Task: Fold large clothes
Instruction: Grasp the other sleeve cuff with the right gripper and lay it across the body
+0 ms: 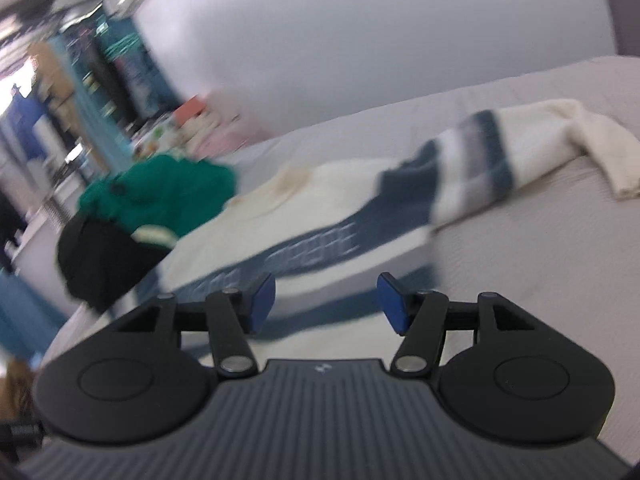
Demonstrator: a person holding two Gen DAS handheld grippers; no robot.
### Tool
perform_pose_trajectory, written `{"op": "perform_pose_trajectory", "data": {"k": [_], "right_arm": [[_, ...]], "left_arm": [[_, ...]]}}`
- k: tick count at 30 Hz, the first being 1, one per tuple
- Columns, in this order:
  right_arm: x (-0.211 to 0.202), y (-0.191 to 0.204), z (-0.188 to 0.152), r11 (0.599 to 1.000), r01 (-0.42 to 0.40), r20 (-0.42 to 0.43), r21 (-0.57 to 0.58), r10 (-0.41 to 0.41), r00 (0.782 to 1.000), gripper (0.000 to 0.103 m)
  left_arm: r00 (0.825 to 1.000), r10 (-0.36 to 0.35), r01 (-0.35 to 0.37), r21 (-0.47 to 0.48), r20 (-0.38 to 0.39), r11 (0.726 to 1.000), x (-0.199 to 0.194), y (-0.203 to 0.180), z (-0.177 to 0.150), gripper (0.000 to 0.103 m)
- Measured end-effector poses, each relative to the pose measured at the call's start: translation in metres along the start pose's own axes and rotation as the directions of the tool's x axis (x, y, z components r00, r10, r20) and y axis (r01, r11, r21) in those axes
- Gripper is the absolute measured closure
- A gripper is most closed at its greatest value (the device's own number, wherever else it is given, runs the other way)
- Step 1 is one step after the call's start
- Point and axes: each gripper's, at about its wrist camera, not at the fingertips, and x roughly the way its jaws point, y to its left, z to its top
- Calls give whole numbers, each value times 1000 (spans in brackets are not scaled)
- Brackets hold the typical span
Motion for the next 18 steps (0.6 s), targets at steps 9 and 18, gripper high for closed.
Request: {"op": "perform_pose_trajectory", "data": {"k": [9,18], "right_arm": [[87,-145,33,965,129,49,229,-144,988,43],[135,-238,72,925,138,218,354,-225,950,47]], "left_arm": [[998,68,-69,69,4,995,70,1,-10,34],[995,91,-92,17,39,996,92,19,1,34]]}}
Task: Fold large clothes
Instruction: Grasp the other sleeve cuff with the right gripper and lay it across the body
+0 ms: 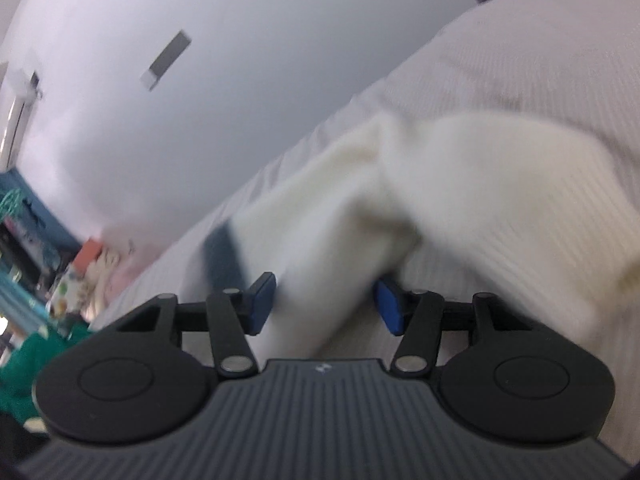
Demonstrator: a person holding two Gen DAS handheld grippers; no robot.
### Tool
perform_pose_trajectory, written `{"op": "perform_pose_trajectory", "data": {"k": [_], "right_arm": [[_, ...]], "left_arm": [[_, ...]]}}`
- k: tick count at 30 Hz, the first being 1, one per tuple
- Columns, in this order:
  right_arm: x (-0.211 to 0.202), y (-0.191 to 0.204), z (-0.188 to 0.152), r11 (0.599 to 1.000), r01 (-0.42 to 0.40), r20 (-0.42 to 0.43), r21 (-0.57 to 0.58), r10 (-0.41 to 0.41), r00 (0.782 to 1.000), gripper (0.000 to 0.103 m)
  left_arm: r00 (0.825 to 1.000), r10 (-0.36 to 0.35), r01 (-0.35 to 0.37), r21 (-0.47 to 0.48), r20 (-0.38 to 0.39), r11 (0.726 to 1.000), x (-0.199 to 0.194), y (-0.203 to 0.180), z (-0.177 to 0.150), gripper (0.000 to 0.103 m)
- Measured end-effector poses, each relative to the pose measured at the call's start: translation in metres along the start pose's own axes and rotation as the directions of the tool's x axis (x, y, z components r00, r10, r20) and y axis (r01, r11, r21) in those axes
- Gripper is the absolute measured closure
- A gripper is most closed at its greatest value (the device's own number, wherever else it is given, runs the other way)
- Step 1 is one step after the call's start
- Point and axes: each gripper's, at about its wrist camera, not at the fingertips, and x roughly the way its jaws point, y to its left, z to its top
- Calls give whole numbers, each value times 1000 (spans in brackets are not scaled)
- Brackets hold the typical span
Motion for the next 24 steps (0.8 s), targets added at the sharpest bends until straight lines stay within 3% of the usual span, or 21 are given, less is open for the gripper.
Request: {"op": "perform_pose_trajectory", "data": {"k": [3,9,11,14,24], "right_arm": [[12,-5,16,998,67,57,-22,-65,996,47],[30,-28,53,986,160,154,52,-166,974,55],[33,-28,61,985,169,168,46,-174,970,71],[29,-4,62,983,175,190,-49,-163,968,83],[-36,137,62,948,37,217,-316,35,976,84]], "left_arm": [[1000,-4,4,-27,7,1000,5,7,4,34],[1000,-1,1,-30,13,1000,9,9,8,34],[1000,2,-2,-22,13,1000,10,9,9,34],[1000,4,-4,-21,12,1000,9,10,12,34],[998,22,-17,-95,56,995,-31,42,34,34]]}}
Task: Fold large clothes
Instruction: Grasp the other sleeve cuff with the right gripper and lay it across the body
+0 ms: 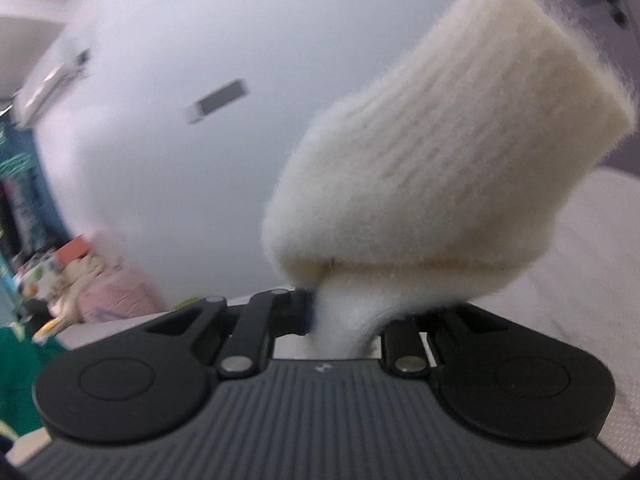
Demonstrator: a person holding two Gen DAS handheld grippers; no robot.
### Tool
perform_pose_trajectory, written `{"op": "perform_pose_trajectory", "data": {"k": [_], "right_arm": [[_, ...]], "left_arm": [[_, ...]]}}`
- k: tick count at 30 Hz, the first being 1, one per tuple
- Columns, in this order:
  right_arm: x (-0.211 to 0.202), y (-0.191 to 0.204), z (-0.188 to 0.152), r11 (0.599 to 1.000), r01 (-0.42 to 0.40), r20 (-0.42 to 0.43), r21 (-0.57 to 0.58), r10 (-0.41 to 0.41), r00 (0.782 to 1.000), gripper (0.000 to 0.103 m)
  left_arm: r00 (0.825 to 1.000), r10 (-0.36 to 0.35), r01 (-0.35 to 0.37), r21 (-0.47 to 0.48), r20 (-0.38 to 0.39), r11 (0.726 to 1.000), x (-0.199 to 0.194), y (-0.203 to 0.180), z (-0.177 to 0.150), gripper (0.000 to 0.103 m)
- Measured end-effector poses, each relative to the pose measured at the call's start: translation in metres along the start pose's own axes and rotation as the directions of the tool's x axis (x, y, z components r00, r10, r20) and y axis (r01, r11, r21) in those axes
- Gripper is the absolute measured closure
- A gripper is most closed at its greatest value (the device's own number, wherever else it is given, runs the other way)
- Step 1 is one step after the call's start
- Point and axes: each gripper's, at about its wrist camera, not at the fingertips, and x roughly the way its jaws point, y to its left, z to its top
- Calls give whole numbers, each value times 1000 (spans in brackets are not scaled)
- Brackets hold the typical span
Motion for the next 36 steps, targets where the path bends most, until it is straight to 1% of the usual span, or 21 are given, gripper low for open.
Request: {"op": "perform_pose_trajectory", "data": {"k": [2,4,7,9,11,13,15,17,19,20,23,28,31,33,35,36], "right_arm": [[-17,34,9,998,-44,12,-47,44,999,84],[-31,67,14,993,-81,30,-88,84,996,84],[-54,113,11,981,-147,27,-128,151,988,84],[-60,143,7,968,-193,10,-162,197,980,84],[-72,173,-3,948,-239,-17,-211,241,970,84],[-72,202,-13,924,-273,-53,-268,269,962,84],[-85,229,-34,886,-317,-91,-338,304,948,84],[-102,248,-56,851,-358,-136,-383,331,934,84],[-120,261,-82,812,-397,-188,-428,350,918,84],[-123,270,-95,793,-412,-211,-449,354,911,84],[-139,286,-138,735,-457,-282,-500,361,889,83],[-139,294,-196,670,-514,-390,-536,344,854,82],[-140,295,-219,634,-539,-435,-554,332,837,82],[-147,290,-231,621,-552,-458,-556,326,827,81],[-147,285,-238,627,-570,-491,-531,321,810,76],[-146,283,-240,629,-578,-504,-521,320,802,74]], "left_arm": [[1000,-1,1,-21,6,1000,-13,5,5,34],[1000,-24,24,-54,17,998,-28,11,8,34],[998,1,2,-40,65,999,-53,18,10,34],[997,3,2,-57,83,998,-66,28,11,34],[995,0,10,-104,100,995,-79,42,13,34],[992,1,16,-141,124,990,-91,56,16,33],[989,19,7,-171,149,985,-102,72,20,32],[985,34,-1,-195,168,981,-110,87,25,32],[981,50,-9,-216,188,976,-119,104,30,31],[978,63,-18,-220,197,975,-122,111,32,31],[970,121,-72,-223,213,972,-130,135,40,30],[956,209,-143,-294,208,945,-136,179,46,29],[953,247,-178,-332,178,926,-133,204,48,29],[950,271,-208,-337,154,918,-128,216,50,29],[951,281,-228,-322,126,919,-120,225,53,29],[949,293,-245,-310,117,919,-117,227,54,29]]}}
